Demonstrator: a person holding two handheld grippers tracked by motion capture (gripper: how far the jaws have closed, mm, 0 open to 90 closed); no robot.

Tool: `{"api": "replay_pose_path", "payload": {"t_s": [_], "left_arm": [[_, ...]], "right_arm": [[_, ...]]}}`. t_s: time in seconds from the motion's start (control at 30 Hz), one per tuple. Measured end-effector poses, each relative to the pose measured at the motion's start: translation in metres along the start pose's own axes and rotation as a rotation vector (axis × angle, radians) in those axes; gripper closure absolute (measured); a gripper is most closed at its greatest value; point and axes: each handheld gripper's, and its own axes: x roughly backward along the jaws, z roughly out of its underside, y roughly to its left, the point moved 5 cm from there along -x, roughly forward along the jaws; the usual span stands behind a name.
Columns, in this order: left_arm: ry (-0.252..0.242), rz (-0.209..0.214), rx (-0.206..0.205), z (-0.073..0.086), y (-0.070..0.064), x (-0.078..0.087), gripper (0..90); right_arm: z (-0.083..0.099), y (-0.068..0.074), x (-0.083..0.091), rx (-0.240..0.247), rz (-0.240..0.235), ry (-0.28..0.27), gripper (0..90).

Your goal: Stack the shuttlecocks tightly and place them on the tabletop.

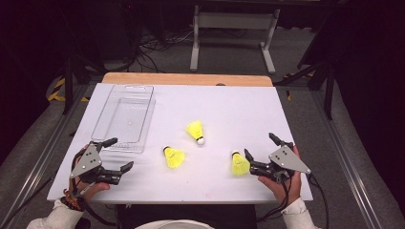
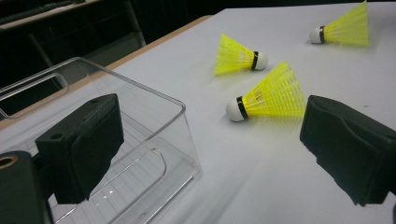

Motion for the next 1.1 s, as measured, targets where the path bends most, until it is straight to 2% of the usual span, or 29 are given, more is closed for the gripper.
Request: {"api": "replay_pose_path", "payload": {"t_s": [0.17,0.3,0.43,0.53,0.63,0.67,0.7,0.83,0.97,1.03,1.07,1.1], "left_arm": [[0.012,0.007,0.009,0.002,-0.002,0.001,8.9],[0.023,0.013,-0.004,0.002,-0.004,0.001,9.4],[0.059,0.037,-0.032,0.002,-0.012,-0.002,11.4],[0.079,0.043,-0.026,0.0,-0.016,-0.006,13.7],[0.12,0.021,-0.058,-0.009,-0.021,-0.016,16.9],[0.098,0.062,-0.064,-0.016,-0.026,-0.021,16.8],[0.089,0.085,-0.062,-0.02,-0.028,-0.024,16.9],[0.088,0.147,-0.119,-0.041,-0.043,-0.044,17.7],[0.143,0.179,-0.17,-0.051,-0.055,-0.068,17.8],[0.153,0.198,-0.176,-0.054,-0.058,-0.078,18.0],[0.178,0.201,-0.181,-0.055,-0.059,-0.085,18.9],[0.178,0.201,-0.181,-0.055,-0.059,-0.085,19.3]], "right_arm": [[0.001,0.0,-0.002,0.009,0.013,0.016,8.4],[0.003,0.001,-0.005,0.005,0.01,0.031,8.6],[0.005,0.001,-0.011,0.017,0.039,0.065,9.5],[0.006,0.001,-0.011,0.024,0.046,0.066,9.7],[0.006,-0.001,-0.012,0.03,0.057,0.059,9.8],[0.006,-0.001,-0.011,0.031,0.063,0.058,9.8],[0.006,-0.002,-0.011,0.03,0.073,0.058,10.0],[0.006,-0.004,-0.011,0.026,0.078,0.06,10.1],[0.007,-0.004,-0.012,0.029,0.076,0.063,10.1],[0.007,-0.003,-0.012,0.038,0.079,0.065,10.1],[0.007,-0.003,-0.012,0.043,0.08,0.065,10.2],[0.007,-0.003,-0.012,0.044,0.082,0.064,10.3]]}}
